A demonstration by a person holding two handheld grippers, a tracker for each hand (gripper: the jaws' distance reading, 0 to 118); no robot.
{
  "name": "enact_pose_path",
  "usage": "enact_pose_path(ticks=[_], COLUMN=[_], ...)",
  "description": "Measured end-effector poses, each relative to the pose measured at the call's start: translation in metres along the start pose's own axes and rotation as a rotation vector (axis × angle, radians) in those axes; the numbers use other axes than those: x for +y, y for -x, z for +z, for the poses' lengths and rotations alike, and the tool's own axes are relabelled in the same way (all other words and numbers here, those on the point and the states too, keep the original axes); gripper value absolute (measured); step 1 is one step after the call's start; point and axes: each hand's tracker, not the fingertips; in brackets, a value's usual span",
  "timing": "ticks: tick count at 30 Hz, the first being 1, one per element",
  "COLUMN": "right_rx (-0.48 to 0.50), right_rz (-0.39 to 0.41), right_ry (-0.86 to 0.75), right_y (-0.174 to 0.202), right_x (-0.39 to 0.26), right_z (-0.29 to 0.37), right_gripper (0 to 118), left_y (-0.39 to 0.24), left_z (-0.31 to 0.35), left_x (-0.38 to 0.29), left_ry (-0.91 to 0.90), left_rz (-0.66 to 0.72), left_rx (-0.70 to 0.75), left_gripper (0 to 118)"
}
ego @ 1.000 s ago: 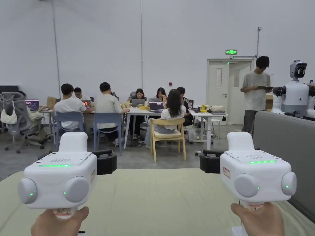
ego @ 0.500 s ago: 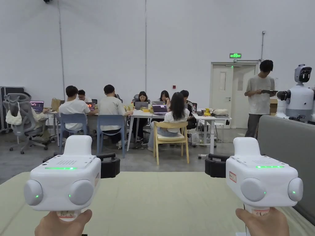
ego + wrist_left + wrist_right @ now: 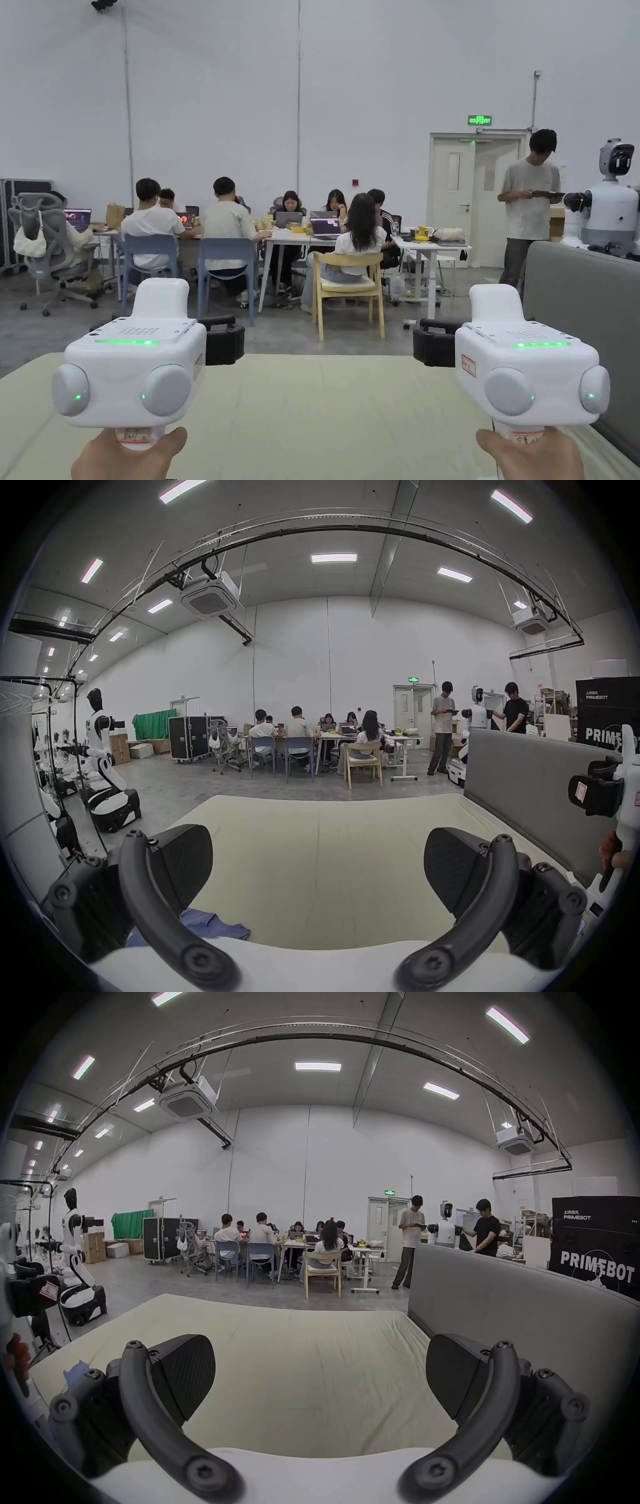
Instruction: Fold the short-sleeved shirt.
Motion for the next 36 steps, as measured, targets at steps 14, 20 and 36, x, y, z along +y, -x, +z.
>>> enact_pose_path(ticks=[14, 20, 36], right_rx=[-0.002, 0.004, -0.005], right_rz=[-0.001, 0.010, 0.024], right_ry=[0.006, 0.008, 0.011], right_y=[0.000, 0.002, 0.005], right_x=[-0.002, -0.002, 0.000], right_z=[-0.006, -0.004, -0.005], right_gripper=[118, 118, 118], left_y=[0.001, 0.000, 0.002], left_z=[0.000, 0.000, 0.002], left_x=[-0.001, 0.001, 0.003], left_ry=[0.000, -0.003, -0.011], left_rz=[-0.008, -0.010, -0.005], left_rx=[0.006, 0.003, 0.004], left_gripper=[118, 118, 118])
